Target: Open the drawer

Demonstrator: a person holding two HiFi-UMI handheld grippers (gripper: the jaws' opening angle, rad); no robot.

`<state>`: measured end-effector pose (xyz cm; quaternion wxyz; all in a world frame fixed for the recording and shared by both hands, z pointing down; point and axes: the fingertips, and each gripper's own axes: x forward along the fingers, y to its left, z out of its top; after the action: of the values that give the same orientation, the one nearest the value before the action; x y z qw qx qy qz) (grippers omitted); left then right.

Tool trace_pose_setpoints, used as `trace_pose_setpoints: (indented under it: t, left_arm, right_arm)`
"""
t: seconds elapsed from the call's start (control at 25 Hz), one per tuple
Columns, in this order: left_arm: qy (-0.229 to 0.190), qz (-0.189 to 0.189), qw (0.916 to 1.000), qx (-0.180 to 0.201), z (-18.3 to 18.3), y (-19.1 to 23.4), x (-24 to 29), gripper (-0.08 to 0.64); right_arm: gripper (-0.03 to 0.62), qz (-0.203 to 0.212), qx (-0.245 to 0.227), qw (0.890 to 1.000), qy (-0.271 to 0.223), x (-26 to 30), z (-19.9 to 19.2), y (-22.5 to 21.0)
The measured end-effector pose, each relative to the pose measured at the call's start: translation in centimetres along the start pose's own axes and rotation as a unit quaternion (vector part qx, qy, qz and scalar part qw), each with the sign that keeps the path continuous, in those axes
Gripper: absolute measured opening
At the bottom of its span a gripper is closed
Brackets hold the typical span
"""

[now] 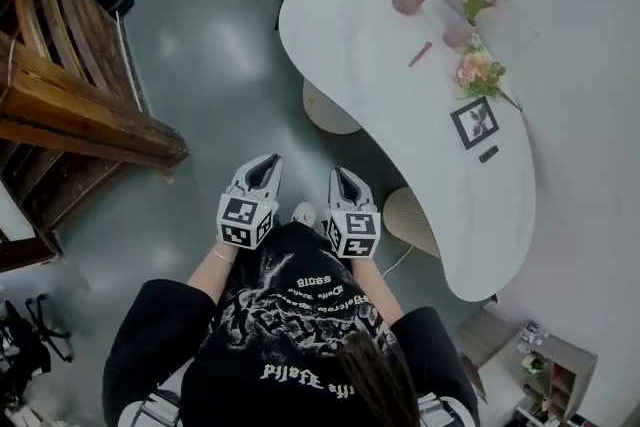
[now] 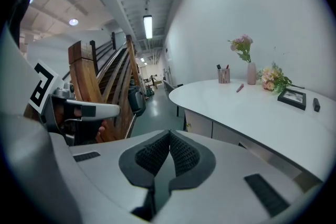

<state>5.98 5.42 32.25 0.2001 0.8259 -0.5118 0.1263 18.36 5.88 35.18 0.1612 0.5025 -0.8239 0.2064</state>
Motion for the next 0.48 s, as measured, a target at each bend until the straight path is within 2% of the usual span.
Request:
trace_pose_setpoints:
  t: [0.16,0.32,0.48]
  left_arm:
    - [-0.009,-0.011,0.9999,0.006,1.1,0.1,1.0,0.029]
    - [0.003,-0.027,0.9993,0.028,1.3,0.5,1.7,0.031]
    - [0.009,-0.03,0.9992,0.025,1.3,1.3,2.0,0.031]
  right_arm:
    - [0.026,-0.003,-0.001,1.0,0.004,0.7,0.3,0.2]
    - [0.026,-0.007,0.008,1.0,-0.002,1.5,1.1,0.8]
    - [0.026,-0.007,0.01,1.0,0.0,2.4,1.5,1.1]
